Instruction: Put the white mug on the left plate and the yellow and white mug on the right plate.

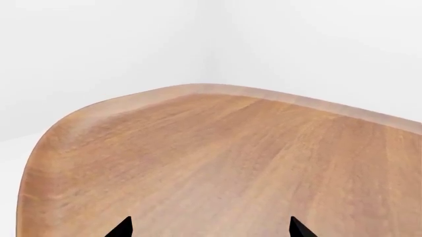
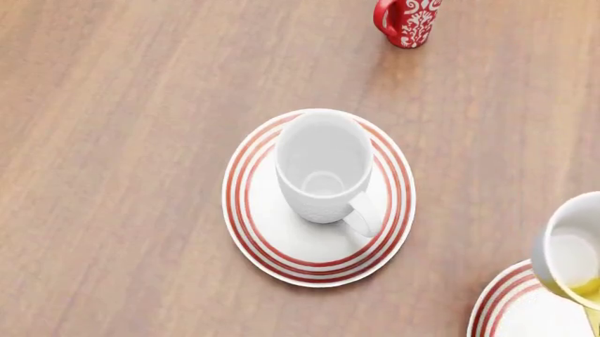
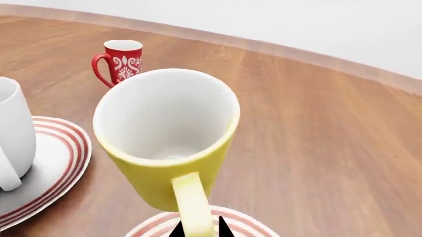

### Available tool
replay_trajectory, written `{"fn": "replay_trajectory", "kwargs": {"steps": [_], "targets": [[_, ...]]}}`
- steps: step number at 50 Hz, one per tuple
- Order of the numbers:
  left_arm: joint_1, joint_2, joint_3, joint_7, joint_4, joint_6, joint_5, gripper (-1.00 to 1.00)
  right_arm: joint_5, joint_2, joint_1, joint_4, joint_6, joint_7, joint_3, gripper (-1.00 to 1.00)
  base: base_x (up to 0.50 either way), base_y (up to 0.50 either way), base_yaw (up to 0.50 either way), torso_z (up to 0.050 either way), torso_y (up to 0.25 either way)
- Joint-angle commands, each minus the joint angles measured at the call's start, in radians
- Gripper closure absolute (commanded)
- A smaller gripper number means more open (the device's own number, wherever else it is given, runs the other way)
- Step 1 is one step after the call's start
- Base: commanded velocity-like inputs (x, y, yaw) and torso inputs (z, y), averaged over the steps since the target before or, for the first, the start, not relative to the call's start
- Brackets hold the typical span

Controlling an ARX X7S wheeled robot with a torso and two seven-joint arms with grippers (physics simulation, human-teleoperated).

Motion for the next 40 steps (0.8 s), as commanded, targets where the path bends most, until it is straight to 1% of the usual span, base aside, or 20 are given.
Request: {"fn": "replay_trajectory", "kwargs": {"steps": [1, 13, 40], "targets": [[-0.008, -0.001, 0.006, -0.003, -0.005, -0.004, 0.002, -1.0, -0.002, -0.012, -0.063, 0.005, -0.056, -0.017, 0.029, 1.0, 0.0, 0.0, 0.0, 0.0, 0.0], [-0.012, -0.004, 0.013, -0.008, -0.004, -0.01, 0.007, -1.0, -0.033, -0.018, -0.101, 0.046, -0.08, -0.012, 0.038, 1.0, 0.0, 0.0, 0.0, 0.0, 0.0], [-0.01, -0.007, 0.024, -0.007, -0.005, -0.003, 0.013, -1.0, -0.007, -0.055, -0.178, 0.111, -0.184, -0.053, 0.05, 1.0, 0.0, 0.0, 0.0, 0.0, 0.0]]}}
